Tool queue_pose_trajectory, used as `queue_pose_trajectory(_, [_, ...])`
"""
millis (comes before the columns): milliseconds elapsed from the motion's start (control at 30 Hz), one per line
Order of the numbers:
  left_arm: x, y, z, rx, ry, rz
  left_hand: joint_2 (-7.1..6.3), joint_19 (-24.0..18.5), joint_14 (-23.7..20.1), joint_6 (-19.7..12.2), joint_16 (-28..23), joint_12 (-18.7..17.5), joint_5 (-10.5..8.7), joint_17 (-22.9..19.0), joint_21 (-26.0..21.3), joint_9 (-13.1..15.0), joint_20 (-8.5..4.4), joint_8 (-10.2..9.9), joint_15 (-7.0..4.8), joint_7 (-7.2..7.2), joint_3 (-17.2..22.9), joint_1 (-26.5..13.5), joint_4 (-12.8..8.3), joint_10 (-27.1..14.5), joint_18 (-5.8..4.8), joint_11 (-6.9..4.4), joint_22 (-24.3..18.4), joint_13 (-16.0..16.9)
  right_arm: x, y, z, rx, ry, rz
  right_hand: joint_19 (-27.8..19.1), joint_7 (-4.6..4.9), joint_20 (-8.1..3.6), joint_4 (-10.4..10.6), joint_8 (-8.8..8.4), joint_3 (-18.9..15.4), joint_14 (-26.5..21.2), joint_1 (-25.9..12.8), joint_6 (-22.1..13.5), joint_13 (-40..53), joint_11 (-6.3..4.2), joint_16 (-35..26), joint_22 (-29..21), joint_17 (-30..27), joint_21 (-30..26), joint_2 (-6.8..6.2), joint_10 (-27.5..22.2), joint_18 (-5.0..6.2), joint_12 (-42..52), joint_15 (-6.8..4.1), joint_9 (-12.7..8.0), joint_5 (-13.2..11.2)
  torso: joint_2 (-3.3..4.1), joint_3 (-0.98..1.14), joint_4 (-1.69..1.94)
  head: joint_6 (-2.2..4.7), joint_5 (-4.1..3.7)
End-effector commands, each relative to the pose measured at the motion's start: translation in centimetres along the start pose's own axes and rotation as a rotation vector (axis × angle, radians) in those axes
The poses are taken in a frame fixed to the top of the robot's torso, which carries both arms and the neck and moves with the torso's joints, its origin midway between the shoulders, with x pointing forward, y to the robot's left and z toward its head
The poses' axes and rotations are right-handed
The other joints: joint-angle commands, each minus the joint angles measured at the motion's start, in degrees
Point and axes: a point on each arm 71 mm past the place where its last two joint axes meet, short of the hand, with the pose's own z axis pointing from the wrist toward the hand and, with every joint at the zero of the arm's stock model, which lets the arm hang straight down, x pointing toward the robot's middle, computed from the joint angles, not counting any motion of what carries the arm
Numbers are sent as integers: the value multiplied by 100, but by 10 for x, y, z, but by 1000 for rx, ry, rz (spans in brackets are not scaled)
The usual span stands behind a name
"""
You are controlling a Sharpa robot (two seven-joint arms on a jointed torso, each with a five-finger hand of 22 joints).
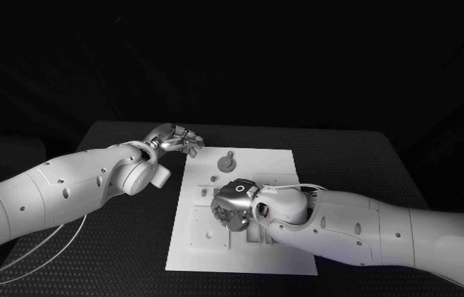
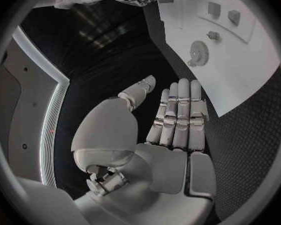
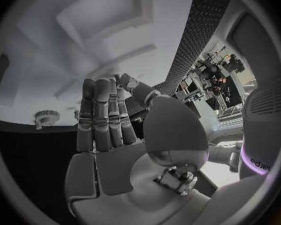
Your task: Assemble the parts on the task board
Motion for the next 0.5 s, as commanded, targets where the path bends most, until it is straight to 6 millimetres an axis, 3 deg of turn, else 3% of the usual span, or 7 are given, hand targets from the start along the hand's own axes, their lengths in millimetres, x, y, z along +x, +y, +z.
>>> queue_pose_trajectory(33, [2,-2,0,15,7,-6,-12,38,33,-32,-25,24,37,9,-27,0,-9,15,-12,-13,-7,-29,39,-33,103,10,9,-5,6,3,0,-11,40,1,42,10,-7,3,19,-3,1,-12,40,-5,5,28,9,4,16,37,35,87,-14,-49,5,11,0,-4,0,-1,-3])
queue_pose_trajectory(500, [1,-2,0,12,8,-7,-12,40,34,-34,-33,26,37,19,-30,-1,-9,15,-12,-13,-9,-29,41,-36,102,10,11,-6,7,-3,0,13,29,13,-1,36,15,10,-20,-11,-35,-84,-22,-7,35,7,11,-17,-22,51,-22,83,-62,-21,9,11,-2,-5,1,2,-16])
